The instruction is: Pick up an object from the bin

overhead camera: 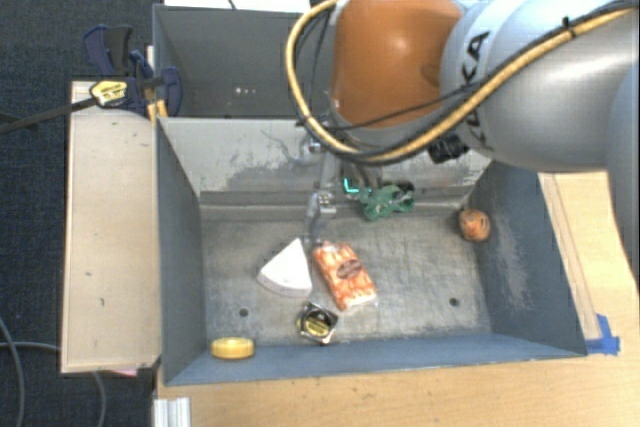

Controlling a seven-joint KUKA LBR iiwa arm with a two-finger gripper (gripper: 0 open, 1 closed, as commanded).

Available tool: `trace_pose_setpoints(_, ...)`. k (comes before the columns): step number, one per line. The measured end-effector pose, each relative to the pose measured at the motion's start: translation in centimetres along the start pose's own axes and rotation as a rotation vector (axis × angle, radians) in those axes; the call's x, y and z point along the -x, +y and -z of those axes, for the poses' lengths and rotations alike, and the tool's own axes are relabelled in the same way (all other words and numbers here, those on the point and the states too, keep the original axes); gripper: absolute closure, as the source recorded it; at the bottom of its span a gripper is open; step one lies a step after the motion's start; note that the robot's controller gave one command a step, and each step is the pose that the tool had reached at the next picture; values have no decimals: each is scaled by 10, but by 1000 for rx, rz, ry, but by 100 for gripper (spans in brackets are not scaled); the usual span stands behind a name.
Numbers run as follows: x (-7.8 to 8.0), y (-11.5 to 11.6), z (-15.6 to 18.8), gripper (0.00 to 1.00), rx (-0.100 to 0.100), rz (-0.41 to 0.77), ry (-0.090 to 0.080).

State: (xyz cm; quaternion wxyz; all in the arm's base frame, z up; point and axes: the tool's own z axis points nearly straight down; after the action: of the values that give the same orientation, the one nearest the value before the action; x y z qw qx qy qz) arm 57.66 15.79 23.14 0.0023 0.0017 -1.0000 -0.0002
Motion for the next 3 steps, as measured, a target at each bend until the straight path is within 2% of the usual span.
trace_pose_setpoints(1, 2, -1, 5, 0, 1, -4, -8)
trace_pose_setpoints(2, -6, 1, -48, 0, 1, 131, -10)
trace_pose_setpoints(3, -18, 1, -69, 0, -1, 512, -6)
